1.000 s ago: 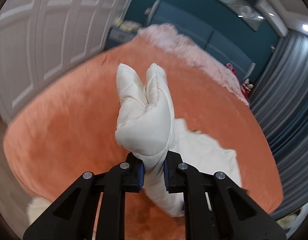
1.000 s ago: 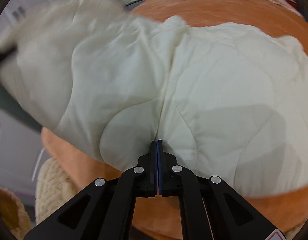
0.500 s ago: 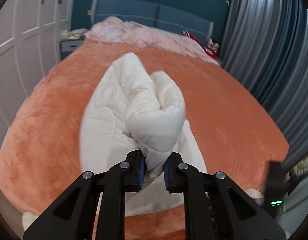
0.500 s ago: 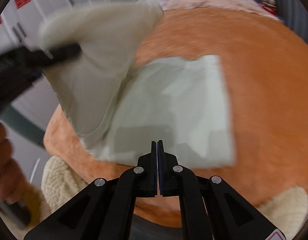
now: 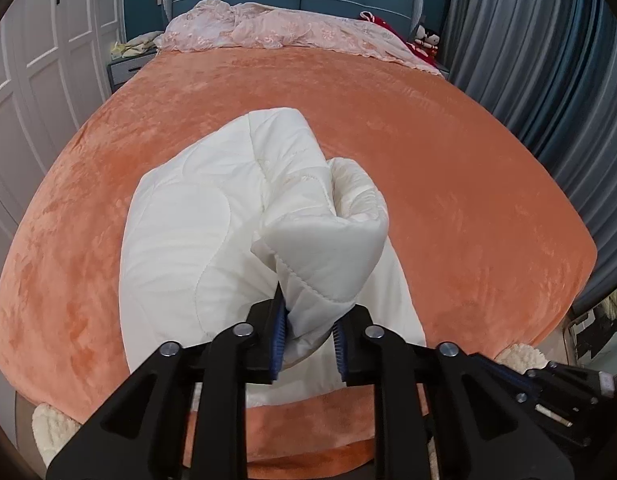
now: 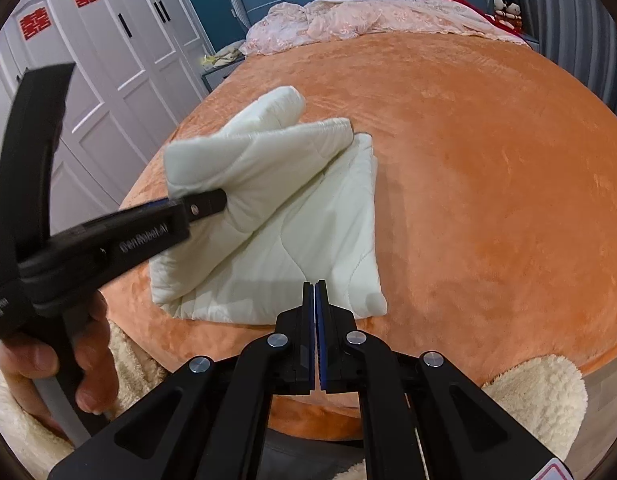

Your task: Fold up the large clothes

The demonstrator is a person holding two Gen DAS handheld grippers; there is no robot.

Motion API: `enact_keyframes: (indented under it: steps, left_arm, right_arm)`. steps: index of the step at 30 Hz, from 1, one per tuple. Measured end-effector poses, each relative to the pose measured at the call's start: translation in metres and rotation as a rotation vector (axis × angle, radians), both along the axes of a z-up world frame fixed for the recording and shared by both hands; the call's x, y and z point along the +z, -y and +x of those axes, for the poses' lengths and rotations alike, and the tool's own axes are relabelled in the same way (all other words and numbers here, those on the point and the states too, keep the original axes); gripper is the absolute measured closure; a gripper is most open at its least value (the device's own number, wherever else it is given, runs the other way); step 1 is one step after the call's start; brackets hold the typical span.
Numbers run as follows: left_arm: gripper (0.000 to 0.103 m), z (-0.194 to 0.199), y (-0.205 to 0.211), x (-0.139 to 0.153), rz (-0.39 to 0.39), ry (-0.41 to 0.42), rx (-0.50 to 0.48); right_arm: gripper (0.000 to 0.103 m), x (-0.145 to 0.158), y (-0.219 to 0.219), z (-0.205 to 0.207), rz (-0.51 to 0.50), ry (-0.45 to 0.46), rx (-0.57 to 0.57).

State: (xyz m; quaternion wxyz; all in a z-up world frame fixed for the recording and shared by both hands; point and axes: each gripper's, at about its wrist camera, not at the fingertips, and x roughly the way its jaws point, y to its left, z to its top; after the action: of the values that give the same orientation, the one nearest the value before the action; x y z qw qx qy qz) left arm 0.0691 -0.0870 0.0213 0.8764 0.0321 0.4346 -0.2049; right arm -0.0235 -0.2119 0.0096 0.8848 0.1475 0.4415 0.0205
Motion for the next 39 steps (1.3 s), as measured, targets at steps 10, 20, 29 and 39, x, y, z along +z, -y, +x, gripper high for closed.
enact_keyframes:
  steps: [10,20,29,39]
  left_arm:
    - [0.016,-0.032,-0.041,0.016,-0.027,0.046,0.037]
    - [0.014,-0.027,-0.101,-0.058,0.134,-0.065,0.161]
    - [0.031,-0.007,-0.124,-0.099,0.154,-0.133,0.225]
    - [0.043,-0.002,-0.117,-0.095,0.078,-0.163,0.183]
  right_arm:
    - [0.048,0.05,-0.007,0.003,-0.014,0.115,0.05]
    - [0.044,0.062,-0.062,0.067,-0.118,0.106,0.215]
    - [0.093,0.037,-0.051,0.093,-0.102,0.005,0.181]
    - [0.095,-0.017,0.018,0.031,-0.043,-0.077,-0.038]
